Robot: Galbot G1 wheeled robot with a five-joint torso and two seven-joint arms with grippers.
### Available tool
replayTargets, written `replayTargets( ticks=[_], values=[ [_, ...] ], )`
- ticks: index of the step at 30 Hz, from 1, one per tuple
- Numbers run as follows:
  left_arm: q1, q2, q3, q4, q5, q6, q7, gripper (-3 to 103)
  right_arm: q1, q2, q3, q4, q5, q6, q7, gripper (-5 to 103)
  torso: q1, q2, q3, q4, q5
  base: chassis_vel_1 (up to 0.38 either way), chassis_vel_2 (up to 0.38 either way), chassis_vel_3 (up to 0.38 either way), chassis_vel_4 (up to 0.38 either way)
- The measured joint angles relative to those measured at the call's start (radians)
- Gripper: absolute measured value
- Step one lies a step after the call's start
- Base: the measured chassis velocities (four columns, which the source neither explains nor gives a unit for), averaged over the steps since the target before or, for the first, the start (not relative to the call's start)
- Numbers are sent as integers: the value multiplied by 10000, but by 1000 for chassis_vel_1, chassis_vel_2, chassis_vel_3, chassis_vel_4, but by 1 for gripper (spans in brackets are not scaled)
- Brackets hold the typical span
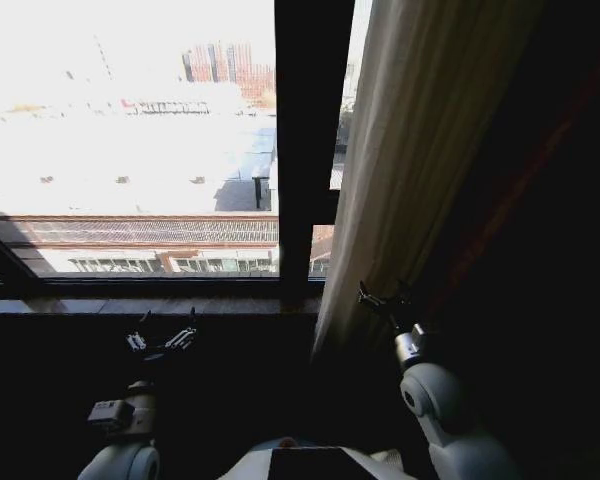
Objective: Open the curtains by pulling them apart, changing their state from closed to fully open.
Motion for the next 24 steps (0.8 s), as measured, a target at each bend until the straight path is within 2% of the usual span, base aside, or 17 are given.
replayTargets(
  ticks=[24],
  values=[
    [78,-26,-31,19,2,-69,8,100,38,166,-95,-228,-347,190,-233,100,0,-1,0,1,-1,348,357,-365,-351]
  ],
)
